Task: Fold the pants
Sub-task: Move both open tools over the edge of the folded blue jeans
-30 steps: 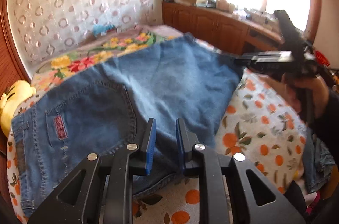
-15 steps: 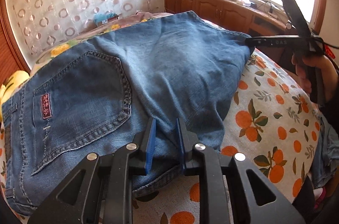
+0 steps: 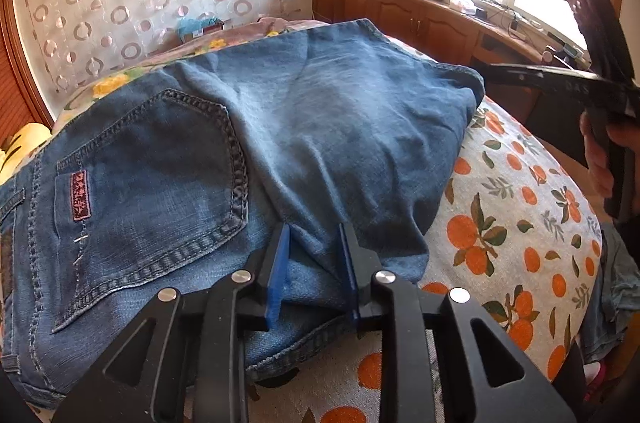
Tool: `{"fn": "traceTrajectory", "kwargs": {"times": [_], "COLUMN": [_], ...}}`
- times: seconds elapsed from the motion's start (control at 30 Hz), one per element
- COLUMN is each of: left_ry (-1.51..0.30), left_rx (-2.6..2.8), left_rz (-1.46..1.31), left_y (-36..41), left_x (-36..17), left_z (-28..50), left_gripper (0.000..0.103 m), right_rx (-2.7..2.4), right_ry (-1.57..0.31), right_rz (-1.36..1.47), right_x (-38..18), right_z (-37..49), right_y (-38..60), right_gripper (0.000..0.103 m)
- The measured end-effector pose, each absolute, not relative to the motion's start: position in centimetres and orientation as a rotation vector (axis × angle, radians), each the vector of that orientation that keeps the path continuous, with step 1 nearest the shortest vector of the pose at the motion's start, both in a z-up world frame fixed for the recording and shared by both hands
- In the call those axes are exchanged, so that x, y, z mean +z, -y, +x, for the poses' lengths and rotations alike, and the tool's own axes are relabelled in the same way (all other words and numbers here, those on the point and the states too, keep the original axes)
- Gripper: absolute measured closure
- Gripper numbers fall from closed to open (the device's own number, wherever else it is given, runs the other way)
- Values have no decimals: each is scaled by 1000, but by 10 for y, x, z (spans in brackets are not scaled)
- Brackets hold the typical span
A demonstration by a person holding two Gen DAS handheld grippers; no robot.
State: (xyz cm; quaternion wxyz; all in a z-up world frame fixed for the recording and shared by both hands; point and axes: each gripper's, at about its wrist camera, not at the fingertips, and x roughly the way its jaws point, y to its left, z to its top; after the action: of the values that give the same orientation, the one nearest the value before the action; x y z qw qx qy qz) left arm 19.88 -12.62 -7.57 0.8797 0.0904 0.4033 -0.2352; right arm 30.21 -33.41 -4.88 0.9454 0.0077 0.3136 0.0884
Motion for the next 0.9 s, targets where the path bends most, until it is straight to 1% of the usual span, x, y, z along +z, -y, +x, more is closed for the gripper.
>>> {"fn": "traceTrajectory", "kwargs": {"times": [0.23, 0.33, 0.43, 0.47, 0.5, 0.53, 0.57, 0.6, 0.9], "left_ry": [-865, -892, -849, -835, -825, -816, -815, -816, -809], "left_rx": [-526, -552, -557, -563, -569, -575, -585, -596, -605], "left_rz": [192, 138, 97, 94, 96, 99, 100, 105, 114], "left_y": [127, 122, 118, 119, 120, 122, 124, 127, 147], "left_x": [-74, -64, -46, -41, -36, -32, -30, -28, -18], "left_z": [207, 211, 213, 214, 215, 217, 220, 223, 249], "left_gripper": [68, 59, 59, 54, 47, 23, 2, 0, 0], "right_rx": [188, 183, 170, 169, 167, 170, 174, 174, 162], "right_ry": [-651, -663, -669, -672, -674, -676, -679, -679, -695], "right_rz": [30, 56, 69, 76, 83, 94, 106, 111, 170], "right_x": [-56, -58, -60, -62, -63, -63, -64, -64, -72], "right_z": [301, 305, 309, 311, 312, 314, 316, 317, 324], "right_y": [338, 345, 349, 350, 349, 349, 349, 348, 349], "right_gripper": [58, 58, 58, 58, 58, 58, 58, 58, 58]}}
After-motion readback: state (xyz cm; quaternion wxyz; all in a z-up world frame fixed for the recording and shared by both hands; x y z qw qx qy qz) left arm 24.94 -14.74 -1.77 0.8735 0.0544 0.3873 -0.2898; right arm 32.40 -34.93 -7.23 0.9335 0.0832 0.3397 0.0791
